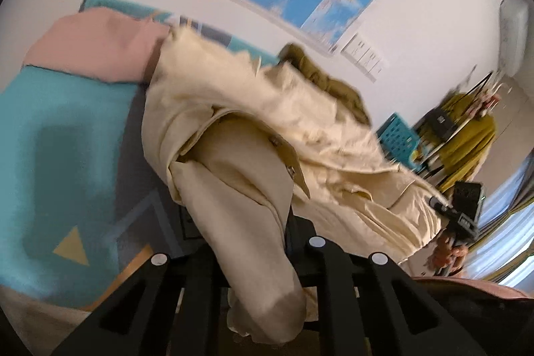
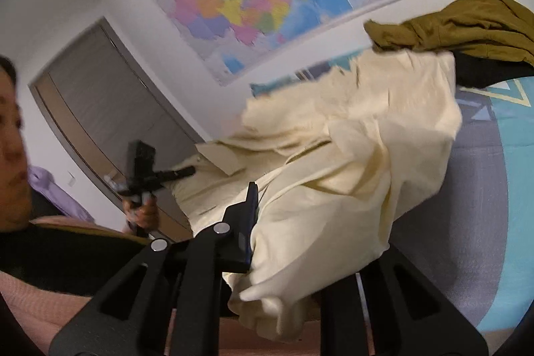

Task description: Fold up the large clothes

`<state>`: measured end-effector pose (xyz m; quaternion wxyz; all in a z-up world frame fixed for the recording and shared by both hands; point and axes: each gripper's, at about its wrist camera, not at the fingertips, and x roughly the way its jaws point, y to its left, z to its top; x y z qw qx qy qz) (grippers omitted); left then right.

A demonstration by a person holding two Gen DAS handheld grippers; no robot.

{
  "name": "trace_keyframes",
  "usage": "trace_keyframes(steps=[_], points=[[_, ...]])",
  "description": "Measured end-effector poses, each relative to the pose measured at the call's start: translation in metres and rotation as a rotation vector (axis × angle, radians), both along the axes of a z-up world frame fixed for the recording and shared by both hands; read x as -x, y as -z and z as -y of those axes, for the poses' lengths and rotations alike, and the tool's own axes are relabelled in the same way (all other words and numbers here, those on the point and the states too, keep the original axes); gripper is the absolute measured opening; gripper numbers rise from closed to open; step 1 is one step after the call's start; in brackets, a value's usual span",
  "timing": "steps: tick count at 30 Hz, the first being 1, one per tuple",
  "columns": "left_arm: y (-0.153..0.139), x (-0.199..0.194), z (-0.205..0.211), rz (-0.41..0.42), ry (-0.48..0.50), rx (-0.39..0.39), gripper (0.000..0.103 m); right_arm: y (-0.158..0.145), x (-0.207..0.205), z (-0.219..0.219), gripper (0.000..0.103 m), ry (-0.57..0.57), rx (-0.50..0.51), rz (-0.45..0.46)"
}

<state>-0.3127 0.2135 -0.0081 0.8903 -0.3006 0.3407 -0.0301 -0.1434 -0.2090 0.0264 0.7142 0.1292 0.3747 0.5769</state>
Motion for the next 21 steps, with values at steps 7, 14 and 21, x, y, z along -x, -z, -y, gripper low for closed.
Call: trace_keyframes(steps=[7, 14, 21], points=[[0.005, -0.013, -0.008, -0.062, 0.016, 0.03, 0.013, 0.008, -0.004, -0.003, 0.016, 0.039, 0.023, -0.051], [-0.017, -0.035, -0.027, -0.065, 0.029, 0.042, 0.014, -0.007, -0.036, -0.008, 0.016, 0.102, -0.059, -0.068], [-0.044, -0.069, -0.044, -0.06, 0.067, 0.01, 0.016, -0.026, -0.077, -0.023, 0.016, 0.131, -0.099, -0.07]])
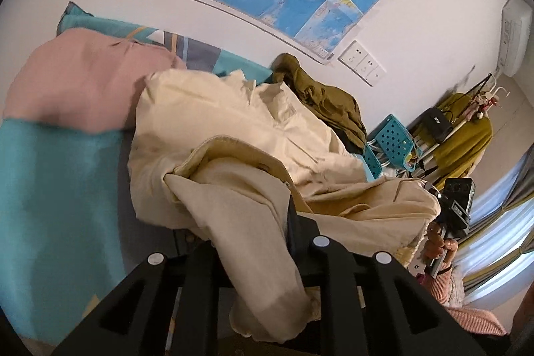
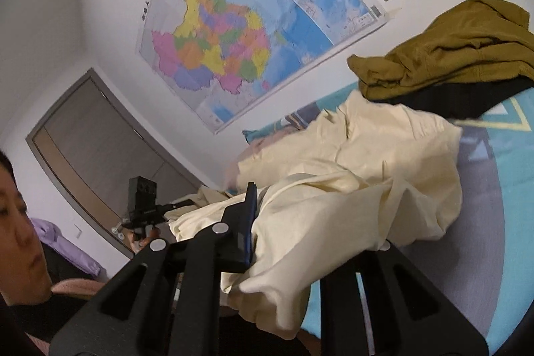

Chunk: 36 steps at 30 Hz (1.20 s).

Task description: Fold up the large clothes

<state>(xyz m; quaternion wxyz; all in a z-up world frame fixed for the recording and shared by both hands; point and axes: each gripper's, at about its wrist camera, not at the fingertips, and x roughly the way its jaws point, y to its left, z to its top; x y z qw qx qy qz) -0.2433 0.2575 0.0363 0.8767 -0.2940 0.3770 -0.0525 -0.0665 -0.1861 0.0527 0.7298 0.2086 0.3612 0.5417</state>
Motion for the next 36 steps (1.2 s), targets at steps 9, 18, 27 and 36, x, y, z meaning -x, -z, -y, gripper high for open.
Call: trace_keyframes(steps=[9, 18, 27, 36], points=[[-0.019, -0.061, -0.021, -0.057, 0.012, -0.039, 0.016, -0.005, -0.066, -0.029, 0.016, 0.035, -0.005, -0.039], [-0.023, -0.127, -0.049, -0.131, 0.01, -0.057, 0.016, 0.006, -0.13, -0.049, 0.017, 0.072, 0.002, -0.126], [-0.013, -0.184, -0.068, -0.201, 0.0, -0.069, 0.016, 0.022, -0.182, -0.066, 0.017, 0.117, 0.044, -0.2], [0.007, -0.23, -0.084, -0.27, -0.022, -0.068, 0.017, 0.045, -0.225, -0.082, 0.017, 0.161, 0.092, -0.278]])
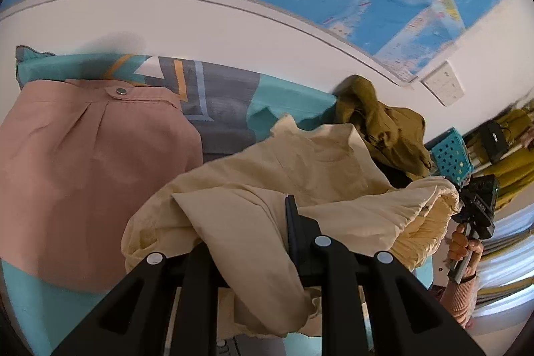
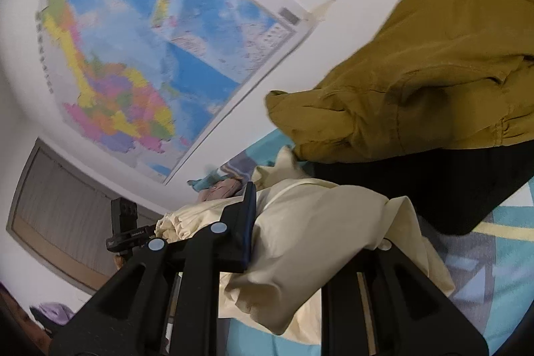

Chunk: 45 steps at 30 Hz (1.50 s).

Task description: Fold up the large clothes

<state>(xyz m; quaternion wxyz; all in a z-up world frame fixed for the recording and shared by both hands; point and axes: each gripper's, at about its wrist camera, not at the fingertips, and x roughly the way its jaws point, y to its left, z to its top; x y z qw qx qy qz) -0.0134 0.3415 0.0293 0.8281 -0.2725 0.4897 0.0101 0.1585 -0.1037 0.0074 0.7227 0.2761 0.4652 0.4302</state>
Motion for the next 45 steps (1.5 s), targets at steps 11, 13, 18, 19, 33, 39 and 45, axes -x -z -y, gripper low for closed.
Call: trace_keyframes(steps=[11, 13, 18, 19, 33, 39, 45], points=[[0.036, -0.039, -0.021, -0.075, -0.041, 0.042, 0.019, 0.03, -0.034, -0.015, 0.04, 0.056, 0.009, -0.106], [0.042, -0.044, -0.024, -0.086, -0.043, 0.055, 0.019, 0.028, -0.032, -0.014, 0.059, 0.06, -0.016, -0.107], [0.053, -0.052, -0.032, -0.095, -0.057, 0.103, 0.019, 0.0, -0.007, -0.013, 0.077, 0.061, 0.002, 0.001], [0.055, -0.053, -0.033, -0.097, -0.058, 0.113, 0.019, -0.009, 0.006, -0.015, 0.078, 0.061, 0.046, 0.06], [0.072, -0.062, -0.045, -0.117, -0.085, 0.185, 0.022, -0.049, 0.071, -0.062, 0.081, -0.068, 0.284, 0.384], [0.06, -0.054, -0.033, -0.054, -0.085, 0.152, 0.027, 0.011, 0.079, -0.16, 0.076, -0.175, 0.62, 0.53], [0.027, -0.025, -0.02, 0.125, -0.062, 0.115, 0.048, 0.03, 0.05, -0.171, 0.005, -0.138, 0.623, 0.501]])
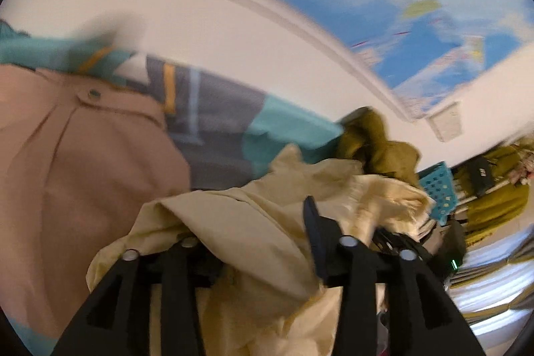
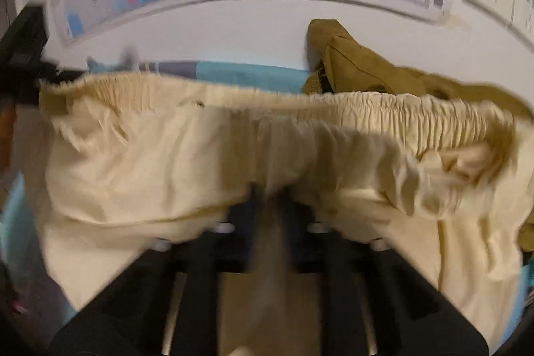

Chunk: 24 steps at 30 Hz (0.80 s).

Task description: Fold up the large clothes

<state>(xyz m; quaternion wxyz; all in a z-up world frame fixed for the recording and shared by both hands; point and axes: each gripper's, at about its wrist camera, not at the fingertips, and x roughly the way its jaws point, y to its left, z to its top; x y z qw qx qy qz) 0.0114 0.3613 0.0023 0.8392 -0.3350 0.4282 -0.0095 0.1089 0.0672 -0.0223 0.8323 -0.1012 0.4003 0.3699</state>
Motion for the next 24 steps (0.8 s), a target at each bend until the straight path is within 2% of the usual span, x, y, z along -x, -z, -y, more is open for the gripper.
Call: trace_keyframes(steps=[2, 6, 8, 10, 11, 14, 16, 18, 21, 24], points=[[-0.013, 0.013, 0.004, 0.077, -0.002, -0.029, 0.061, -0.009, -0.009, 0.007, 0.004, 0.013, -0.057, -0.006], [-0.041, 0.039, 0.014, 0.238, 0.027, -0.092, 0.068, -0.031, -0.021, 0.014, 0.003, 0.032, -0.125, 0.012], [-0.045, 0.042, 0.026, 0.259, 0.063, -0.151, 0.069, -0.037, -0.029, 0.015, 0.003, 0.041, -0.148, 0.013], [-0.04, 0.039, 0.041, 0.242, 0.109, -0.202, 0.07, -0.032, -0.037, 0.011, 0.003, 0.057, -0.169, -0.024], [-0.033, 0.035, 0.049, 0.22, 0.134, -0.228, 0.07, -0.023, -0.041, 0.005, 0.003, 0.052, -0.139, -0.043], [-0.005, 0.019, 0.069, 0.115, 0.176, -0.312, 0.069, 0.007, -0.042, -0.011, 0.005, 0.044, -0.042, -0.062], [0.019, 0.006, 0.079, 0.034, 0.185, -0.39, 0.067, 0.014, -0.042, -0.015, 0.008, 0.047, -0.041, -0.075], [0.041, -0.007, 0.081, -0.049, 0.171, -0.46, 0.065, 0.008, -0.038, -0.01, 0.025, 0.03, -0.064, -0.076], [0.053, -0.016, 0.073, -0.073, 0.142, -0.45, 0.065, -0.013, -0.022, 0.011, 0.047, 0.0, -0.113, -0.051], [0.052, -0.019, 0.068, -0.069, 0.126, -0.418, 0.065, -0.032, -0.004, 0.041, 0.048, -0.022, -0.168, -0.007]])
